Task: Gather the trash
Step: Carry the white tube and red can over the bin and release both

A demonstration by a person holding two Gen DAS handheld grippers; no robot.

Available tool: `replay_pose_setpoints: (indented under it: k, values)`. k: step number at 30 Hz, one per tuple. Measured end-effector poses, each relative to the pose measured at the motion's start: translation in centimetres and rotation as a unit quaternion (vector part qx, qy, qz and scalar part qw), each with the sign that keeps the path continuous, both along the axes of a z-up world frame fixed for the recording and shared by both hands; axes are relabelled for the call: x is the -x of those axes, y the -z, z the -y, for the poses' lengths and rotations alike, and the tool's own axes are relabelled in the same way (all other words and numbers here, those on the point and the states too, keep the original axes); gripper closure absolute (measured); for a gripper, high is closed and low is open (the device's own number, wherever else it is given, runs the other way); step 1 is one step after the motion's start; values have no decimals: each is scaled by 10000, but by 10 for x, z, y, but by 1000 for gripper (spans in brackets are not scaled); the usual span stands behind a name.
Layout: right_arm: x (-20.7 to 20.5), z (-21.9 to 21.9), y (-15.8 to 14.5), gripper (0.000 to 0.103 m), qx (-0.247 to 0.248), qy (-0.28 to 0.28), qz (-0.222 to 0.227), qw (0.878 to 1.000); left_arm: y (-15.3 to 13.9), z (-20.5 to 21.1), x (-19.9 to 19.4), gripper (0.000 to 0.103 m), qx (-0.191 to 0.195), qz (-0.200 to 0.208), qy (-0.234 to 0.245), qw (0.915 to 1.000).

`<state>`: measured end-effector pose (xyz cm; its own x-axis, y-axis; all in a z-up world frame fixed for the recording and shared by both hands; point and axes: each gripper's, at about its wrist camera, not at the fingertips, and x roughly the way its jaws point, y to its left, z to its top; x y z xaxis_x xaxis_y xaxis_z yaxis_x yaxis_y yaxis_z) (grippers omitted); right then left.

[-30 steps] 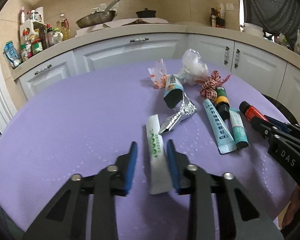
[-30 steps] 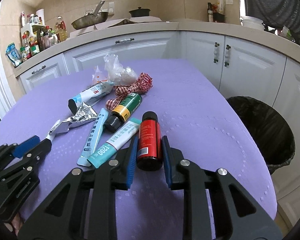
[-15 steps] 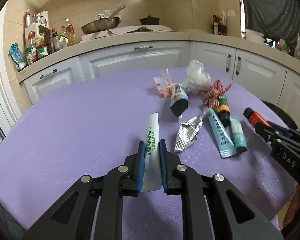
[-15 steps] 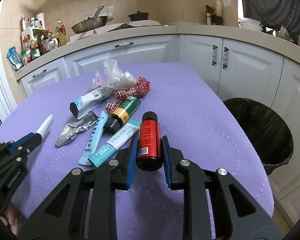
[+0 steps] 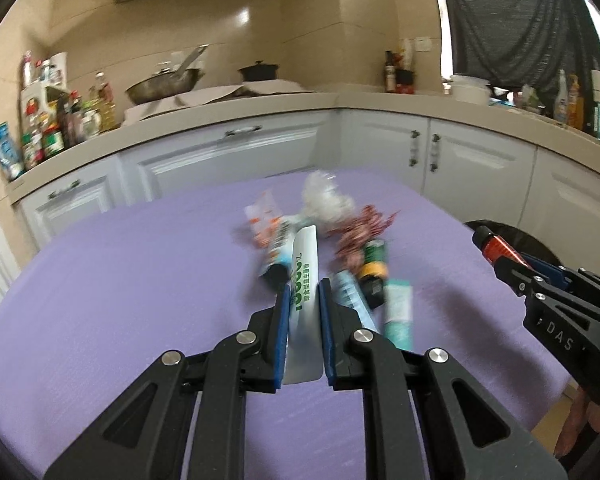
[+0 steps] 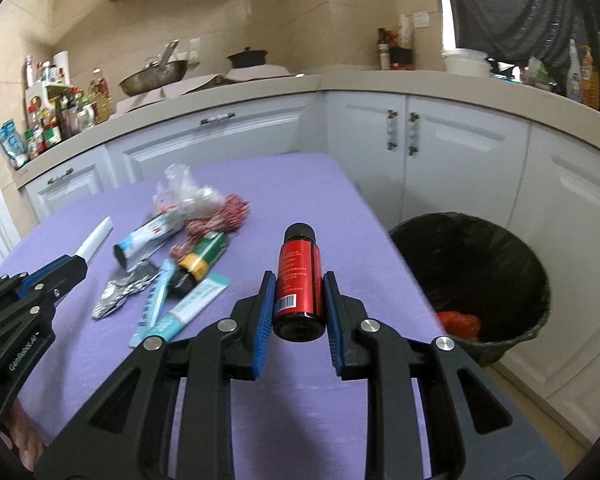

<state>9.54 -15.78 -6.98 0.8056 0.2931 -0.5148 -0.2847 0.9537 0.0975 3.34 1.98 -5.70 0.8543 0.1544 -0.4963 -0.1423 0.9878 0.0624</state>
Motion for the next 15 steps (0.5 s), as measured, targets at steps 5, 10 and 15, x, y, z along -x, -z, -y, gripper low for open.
replay_pose_setpoints:
  k: [5,10,15]
  values:
    - [-3,29,-8,80,13,336,127,9994,-7,26,-21,88,100,29,360,9993]
    - [-7,62,-13,80,-1,693,204,9974,-15,56,-38,88,79,92,695,9975]
    - [-14,95,-18,80,4,1028,284,9943,-19,84,-52,88,48,133,959,9953]
